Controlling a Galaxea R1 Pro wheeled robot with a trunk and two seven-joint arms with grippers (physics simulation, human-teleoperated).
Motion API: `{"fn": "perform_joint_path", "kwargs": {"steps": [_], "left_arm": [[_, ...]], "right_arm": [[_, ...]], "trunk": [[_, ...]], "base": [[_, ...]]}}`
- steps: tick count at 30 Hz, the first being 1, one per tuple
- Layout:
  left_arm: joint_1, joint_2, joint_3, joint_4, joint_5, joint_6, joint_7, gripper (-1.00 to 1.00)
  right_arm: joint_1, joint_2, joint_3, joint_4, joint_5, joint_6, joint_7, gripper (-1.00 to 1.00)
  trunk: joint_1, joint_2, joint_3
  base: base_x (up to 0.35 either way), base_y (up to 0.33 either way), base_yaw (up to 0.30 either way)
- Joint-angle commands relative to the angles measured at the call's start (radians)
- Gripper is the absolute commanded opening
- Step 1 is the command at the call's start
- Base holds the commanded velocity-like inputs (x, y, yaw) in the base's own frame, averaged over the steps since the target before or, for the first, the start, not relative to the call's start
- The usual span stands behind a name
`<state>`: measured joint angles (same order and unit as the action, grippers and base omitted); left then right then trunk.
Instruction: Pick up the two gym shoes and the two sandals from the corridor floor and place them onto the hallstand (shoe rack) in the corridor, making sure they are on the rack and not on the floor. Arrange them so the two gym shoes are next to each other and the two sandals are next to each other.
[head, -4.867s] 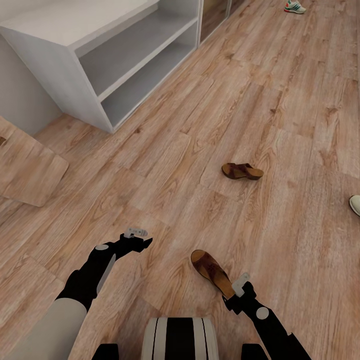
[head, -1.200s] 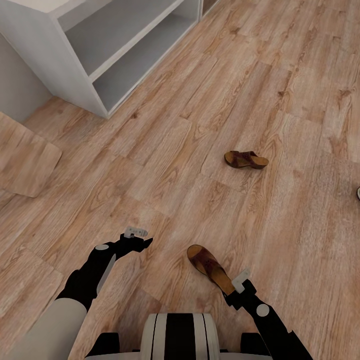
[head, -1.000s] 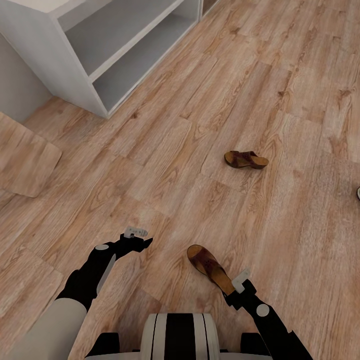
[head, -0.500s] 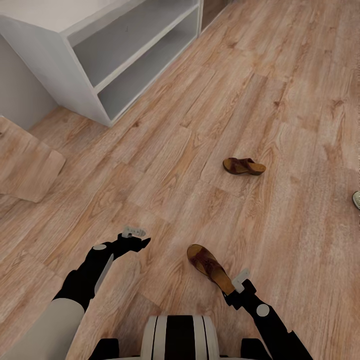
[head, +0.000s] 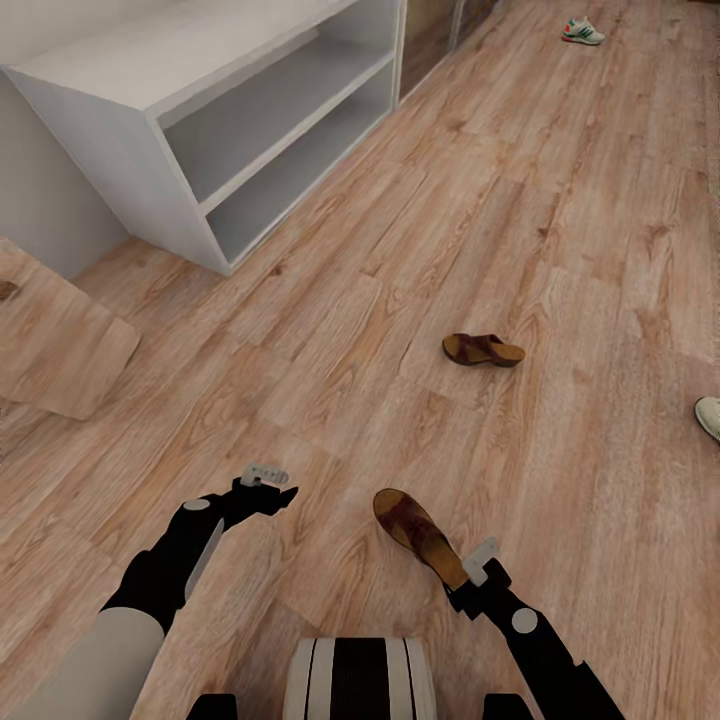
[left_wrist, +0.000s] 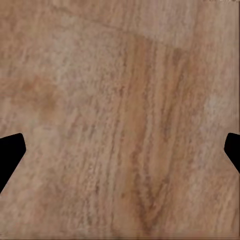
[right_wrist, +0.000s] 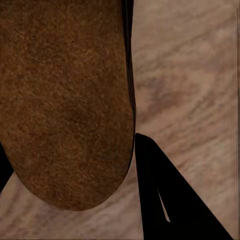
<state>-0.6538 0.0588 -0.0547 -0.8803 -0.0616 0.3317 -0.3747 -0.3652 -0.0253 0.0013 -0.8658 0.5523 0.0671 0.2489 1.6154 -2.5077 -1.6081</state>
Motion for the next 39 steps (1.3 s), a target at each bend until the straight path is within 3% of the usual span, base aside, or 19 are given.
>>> {"fn": "perform_joint_path", "kwargs": {"steps": [1, 3, 4, 5, 6, 9, 17, 22, 27, 28, 33, 34, 39], "left_arm": [[0.002, 0.001, -0.001, -0.001, -0.007, 0.004, -0.004, 1.00], [0.006, 0.001, -0.002, 0.000, -0.008, 0.003, -0.003, 1.00], [0.044, 0.002, 0.002, 0.034, -0.009, 0.000, 0.006, 1.00], [0.047, 0.003, 0.002, 0.046, -0.009, 0.000, 0.007, 1.00], [0.050, 0.003, 0.002, 0.088, -0.008, -0.001, 0.010, 1.00], [0.051, 0.003, 0.002, 0.131, -0.008, -0.027, 0.013, 1.00], [0.051, 0.001, 0.003, 0.254, -0.008, -0.168, 0.050, 1.00], [0.051, 0.000, 0.002, 0.332, -0.003, -0.250, 0.093, 1.00], [0.056, -0.002, 0.002, 0.410, 0.000, -0.341, 0.118, 1.00], [0.060, -0.002, 0.003, 0.434, 0.001, -0.373, 0.122, 1.00], [0.072, -0.004, 0.004, 0.484, 0.004, -0.442, 0.145, 1.00], [0.081, -0.005, 0.004, 0.499, 0.009, -0.465, 0.162, 1.00], [0.119, -0.007, 0.003, 0.526, 0.048, -0.539, 0.227, 1.00]], "right_arm": [[0.000, 0.002, 0.000, -0.002, 0.003, 0.007, 0.003, -1.00], [0.000, 0.016, 0.000, -0.006, 0.004, 0.007, 0.002, -1.00], [0.000, 0.023, -0.023, -0.007, -0.012, 0.005, 0.003, -1.00], [0.000, 0.023, -0.041, -0.008, -0.033, 0.005, 0.003, -1.00], [0.000, 0.021, -0.082, -0.008, -0.093, 0.000, 0.004, -1.00], [0.000, 0.018, -0.093, -0.008, -0.121, -0.005, 0.004, -1.00], [0.003, 0.012, -0.097, 0.016, -0.132, -0.032, 0.003, -1.00], [0.005, 0.007, -0.102, 0.046, -0.136, -0.124, 0.002, -1.00], [0.009, -0.002, -0.163, 0.058, -0.143, -0.196, 0.003, -1.00], [0.013, -0.002, -0.197, 0.061, -0.144, -0.209, 0.004, -1.00], [0.037, -0.003, -0.278, 0.075, -0.146, -0.241, 0.006, -1.00], [0.048, -0.004, -0.304, 0.087, -0.147, -0.261, 0.007, -1.00], [0.074, -0.003, -0.354, 0.162, -0.147, -0.373, 0.006, -1.00]], "trunk": [[-0.001, 0.000, 0.003], [-0.001, 0.001, 0.011], [-0.002, 0.001, 0.016], [-0.002, 0.001, 0.021], [-0.003, 0.001, 0.027], [-0.004, 0.002, 0.043], [-0.008, 0.004, 0.086], [-0.010, 0.005, 0.113], [-0.012, 0.006, 0.141], [-0.013, 0.006, 0.146], [-0.015, 0.008, 0.173], [-0.015, 0.008, 0.178], [-0.035, 0.043, 0.202]], "base": [[0.000, 0.000, 0.000], [0.000, 0.000, 0.000], [0.000, 0.000, -0.047], [0.000, 0.000, -0.063], [0.000, 0.000, -0.076], [0.000, 0.000, -0.078], [0.000, 0.000, -0.080], [0.000, 0.000, -0.080], [0.000, 0.000, -0.080], [0.000, 0.000, -0.080], [0.000, 0.000, -0.080], [0.000, 0.000, -0.080], [0.000, 0.000, -0.080]]}}
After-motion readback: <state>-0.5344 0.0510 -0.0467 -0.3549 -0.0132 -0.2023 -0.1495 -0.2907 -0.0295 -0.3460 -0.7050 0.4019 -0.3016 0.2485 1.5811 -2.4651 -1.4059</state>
